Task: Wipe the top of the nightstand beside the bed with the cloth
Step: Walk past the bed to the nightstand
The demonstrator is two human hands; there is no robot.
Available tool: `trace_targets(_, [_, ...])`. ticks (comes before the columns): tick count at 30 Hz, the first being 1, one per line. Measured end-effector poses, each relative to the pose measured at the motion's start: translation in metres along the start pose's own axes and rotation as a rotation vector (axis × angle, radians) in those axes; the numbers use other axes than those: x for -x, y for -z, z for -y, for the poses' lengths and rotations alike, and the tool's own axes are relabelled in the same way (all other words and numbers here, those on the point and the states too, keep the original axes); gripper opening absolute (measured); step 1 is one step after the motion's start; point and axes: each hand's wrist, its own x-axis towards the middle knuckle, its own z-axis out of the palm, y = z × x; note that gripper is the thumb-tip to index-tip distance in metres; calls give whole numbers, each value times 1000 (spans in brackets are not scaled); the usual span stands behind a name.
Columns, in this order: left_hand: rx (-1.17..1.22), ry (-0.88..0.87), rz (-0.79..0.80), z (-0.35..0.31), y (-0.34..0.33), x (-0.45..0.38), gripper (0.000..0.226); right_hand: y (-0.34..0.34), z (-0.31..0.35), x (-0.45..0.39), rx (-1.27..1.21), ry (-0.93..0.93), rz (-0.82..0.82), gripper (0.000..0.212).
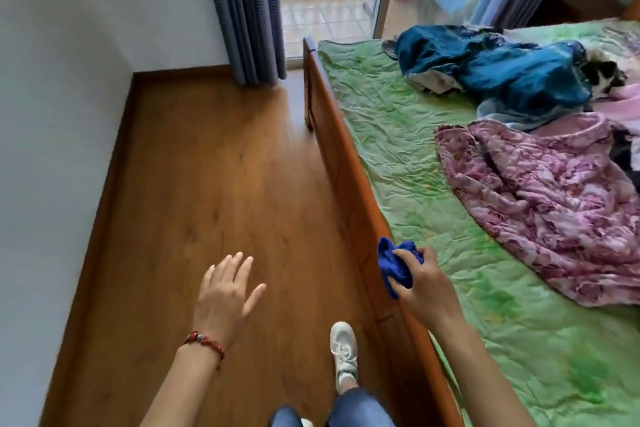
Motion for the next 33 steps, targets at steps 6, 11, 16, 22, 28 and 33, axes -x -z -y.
trace_targets(6, [1, 122, -12, -6, 14, -76, 81, 16, 10, -119, 14, 150, 55, 48])
trace_targets(11, [4, 165, -57, -13, 36, -146, 80, 32, 19, -211, 34, 234, 83, 49])
trace_targets(16, [3, 168, -75, -1, 52, -228, 79, 31, 36, -302, 8, 234, 74, 49])
trace_targets(22, [-9, 142, -122, 46, 72, -353, 78, 12, 80, -427, -31, 235, 52, 44])
trace_targets(28, [-31, 101, -168, 103, 122, -480, 77, 9, 149, -550, -49, 221, 29, 44])
trace_targets(33, [-42, 86, -189, 134, 157, -574, 77, 13, 189, -640, -43, 232, 13, 47])
